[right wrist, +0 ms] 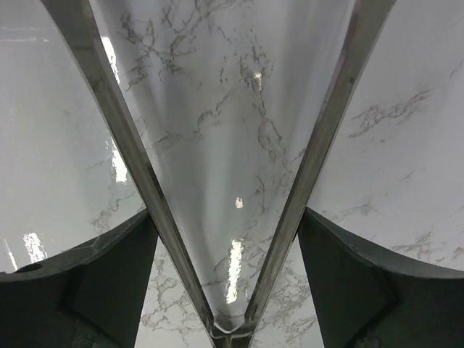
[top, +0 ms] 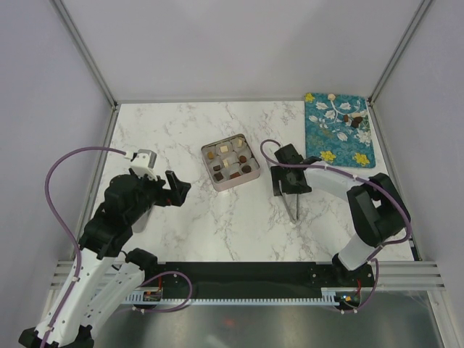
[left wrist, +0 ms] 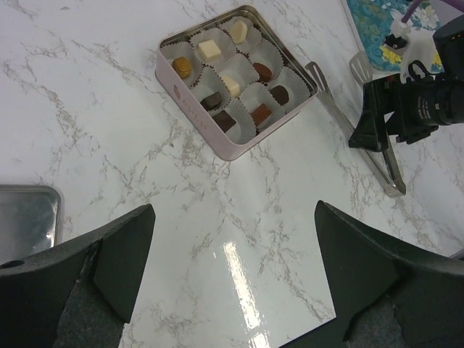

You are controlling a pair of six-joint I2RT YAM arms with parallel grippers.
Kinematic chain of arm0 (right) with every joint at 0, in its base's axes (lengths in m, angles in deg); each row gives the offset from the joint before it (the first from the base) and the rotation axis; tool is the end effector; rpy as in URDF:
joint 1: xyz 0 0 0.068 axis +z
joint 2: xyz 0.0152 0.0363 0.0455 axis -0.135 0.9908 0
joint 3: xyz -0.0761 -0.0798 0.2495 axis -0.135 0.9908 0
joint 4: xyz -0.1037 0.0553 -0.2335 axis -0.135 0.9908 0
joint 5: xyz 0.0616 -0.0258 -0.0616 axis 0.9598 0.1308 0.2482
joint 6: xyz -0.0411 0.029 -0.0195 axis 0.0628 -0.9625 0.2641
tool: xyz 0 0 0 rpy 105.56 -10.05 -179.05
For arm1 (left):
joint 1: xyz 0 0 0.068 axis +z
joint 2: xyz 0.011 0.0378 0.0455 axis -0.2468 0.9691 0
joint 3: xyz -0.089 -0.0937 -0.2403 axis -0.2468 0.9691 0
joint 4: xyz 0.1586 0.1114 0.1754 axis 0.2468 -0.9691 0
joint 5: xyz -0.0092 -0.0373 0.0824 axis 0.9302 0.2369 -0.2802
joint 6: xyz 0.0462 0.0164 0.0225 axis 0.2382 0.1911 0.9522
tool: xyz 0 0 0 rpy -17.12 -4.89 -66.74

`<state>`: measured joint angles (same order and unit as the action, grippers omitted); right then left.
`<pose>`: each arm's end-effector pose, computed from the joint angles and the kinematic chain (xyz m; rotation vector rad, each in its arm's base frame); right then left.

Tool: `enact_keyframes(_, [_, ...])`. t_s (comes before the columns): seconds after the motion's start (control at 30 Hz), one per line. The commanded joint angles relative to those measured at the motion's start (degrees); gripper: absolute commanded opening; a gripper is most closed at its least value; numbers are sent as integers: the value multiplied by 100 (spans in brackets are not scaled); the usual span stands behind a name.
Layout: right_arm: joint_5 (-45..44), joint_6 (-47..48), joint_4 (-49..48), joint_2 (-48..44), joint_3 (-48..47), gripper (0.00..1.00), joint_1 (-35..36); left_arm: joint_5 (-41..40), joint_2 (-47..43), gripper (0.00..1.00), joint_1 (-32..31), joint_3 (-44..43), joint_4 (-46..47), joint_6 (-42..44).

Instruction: Pack the chocolate

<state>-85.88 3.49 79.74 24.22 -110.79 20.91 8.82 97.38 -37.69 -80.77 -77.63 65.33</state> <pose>0.2759 0.1426 0.1658 -0.1098 2.7195 -0.0349 0.1117 -0.0494 0.3307 0.1199 1.9579 -0.4999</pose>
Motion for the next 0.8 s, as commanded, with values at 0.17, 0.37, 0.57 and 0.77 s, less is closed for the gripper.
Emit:
enact_keyframes(0.17, [-287,-364,214,-638,-355,97,7,-139,259,100,-16,-49,38,25])
enact_keyframes(0.37, [-429,-417,689,-1077,-926,98,-1,-621,786,99,-16,-391,-216,-221])
enact_keyframes(0.57, [-210,-127,759,-1675,-1226,98,-1,-1306,2253,94,11,-927,-875,-546])
enact_keyframes(0.77, [343,137,399,-2194,-981,98,7,-1599,3308,85,677,-1025,-1008,-906])
